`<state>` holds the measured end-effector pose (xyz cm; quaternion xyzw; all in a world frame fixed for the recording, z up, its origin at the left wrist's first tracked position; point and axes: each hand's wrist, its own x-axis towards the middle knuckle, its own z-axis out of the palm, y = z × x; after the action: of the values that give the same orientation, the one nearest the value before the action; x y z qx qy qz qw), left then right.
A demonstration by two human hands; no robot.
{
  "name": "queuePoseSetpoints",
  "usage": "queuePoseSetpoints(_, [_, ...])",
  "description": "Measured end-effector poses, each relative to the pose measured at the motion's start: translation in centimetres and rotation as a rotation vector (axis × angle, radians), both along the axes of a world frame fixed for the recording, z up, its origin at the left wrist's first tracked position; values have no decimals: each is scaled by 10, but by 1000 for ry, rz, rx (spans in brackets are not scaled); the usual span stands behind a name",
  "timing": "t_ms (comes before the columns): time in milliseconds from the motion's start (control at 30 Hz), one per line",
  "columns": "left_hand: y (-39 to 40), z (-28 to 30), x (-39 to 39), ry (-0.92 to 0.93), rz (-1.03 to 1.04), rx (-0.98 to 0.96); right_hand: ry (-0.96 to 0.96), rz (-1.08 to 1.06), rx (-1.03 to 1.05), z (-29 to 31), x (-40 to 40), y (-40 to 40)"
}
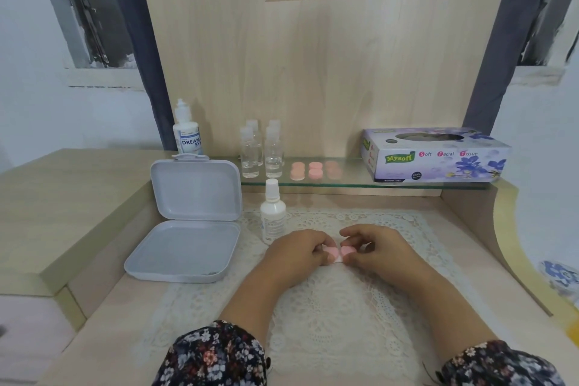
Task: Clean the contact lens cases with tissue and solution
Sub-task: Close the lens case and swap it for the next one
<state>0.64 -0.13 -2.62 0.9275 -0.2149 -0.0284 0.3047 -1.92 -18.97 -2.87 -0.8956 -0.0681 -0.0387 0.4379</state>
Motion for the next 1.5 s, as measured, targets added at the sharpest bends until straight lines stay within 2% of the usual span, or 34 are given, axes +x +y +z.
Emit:
queuePoseSetpoints(400, [-9,0,-4,-114,31,160,-2,-7,-13,-2,0,2])
queuePoseSetpoints(567, [-6,-1,-3,-31,67,47,-7,-11,-14,-2,-1,3])
queuePoseSetpoints(867, [5,-6,-6,2,-77,-170,-16,3,-16,-2,-3,1])
queuePoseSetpoints(1500, [-2,-8,-6,7,-6,-202,-5,3,8,-4,-2,0])
